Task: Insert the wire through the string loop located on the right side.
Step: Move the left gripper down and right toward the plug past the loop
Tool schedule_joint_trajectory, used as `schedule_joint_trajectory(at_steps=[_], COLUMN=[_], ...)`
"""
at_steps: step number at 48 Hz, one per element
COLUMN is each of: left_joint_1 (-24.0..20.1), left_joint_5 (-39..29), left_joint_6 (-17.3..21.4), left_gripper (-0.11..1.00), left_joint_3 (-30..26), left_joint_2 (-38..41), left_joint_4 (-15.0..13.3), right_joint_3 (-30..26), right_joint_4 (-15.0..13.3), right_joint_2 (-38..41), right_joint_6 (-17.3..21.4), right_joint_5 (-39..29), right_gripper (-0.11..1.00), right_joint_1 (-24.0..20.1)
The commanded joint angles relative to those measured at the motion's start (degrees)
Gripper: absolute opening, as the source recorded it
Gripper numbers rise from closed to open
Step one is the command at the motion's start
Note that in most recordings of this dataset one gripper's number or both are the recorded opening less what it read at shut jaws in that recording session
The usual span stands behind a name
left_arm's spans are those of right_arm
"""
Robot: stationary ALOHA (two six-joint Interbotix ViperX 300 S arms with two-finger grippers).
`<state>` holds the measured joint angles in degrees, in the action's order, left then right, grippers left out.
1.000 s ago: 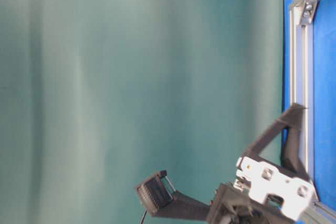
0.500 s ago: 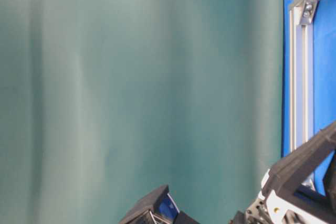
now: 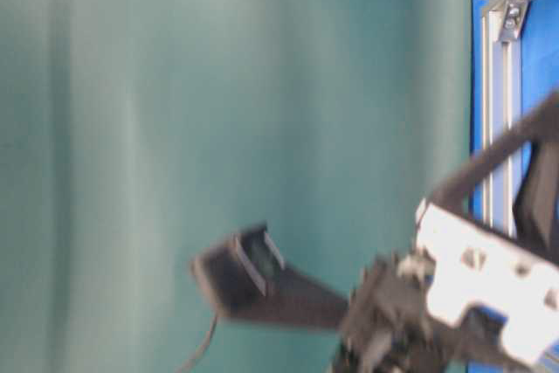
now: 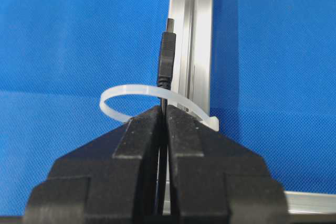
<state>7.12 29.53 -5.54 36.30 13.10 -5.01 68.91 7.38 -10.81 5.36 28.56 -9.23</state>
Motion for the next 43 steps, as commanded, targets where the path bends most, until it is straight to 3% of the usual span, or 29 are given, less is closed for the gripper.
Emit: schedule_joint_trajectory(at_steps=[1, 17, 33, 40, 43], left_joint_1=[-0.62, -2.29, -1.93, -1.49, -1.23], left_joint_5=[-2.72, -6.68, -7.03, -7.03, -7.03], left_joint_6=[0.18, 0.18, 0.35, 2.29, 2.72], left_gripper=[0.0, 0.0, 0.0, 0.01, 0.07], left_joint_3=[-5.1, -14.94, -14.94, -14.94, -14.94], left_joint_2=[0.35, 5.1, 5.63, 5.63, 5.71], left_joint_4=[0.18, 0.53, 0.79, 1.05, 1.05], right_joint_3=[-0.97, -0.97, -0.97, -0.88, -0.88], right_joint_4=[-0.09, -0.09, -0.09, -0.09, -0.09], right_joint_2=[-0.35, -0.35, -0.35, -0.35, -0.35], right_joint_6=[-0.09, -0.09, -0.09, -0.18, -0.18], right_joint_5=[0.44, 0.35, 0.35, 0.26, 0.26], right_gripper=[-0.04, -0.04, -0.04, -0.04, -0.04], right_joint_1=[0.09, 0.0, 0.09, 0.09, 0.09])
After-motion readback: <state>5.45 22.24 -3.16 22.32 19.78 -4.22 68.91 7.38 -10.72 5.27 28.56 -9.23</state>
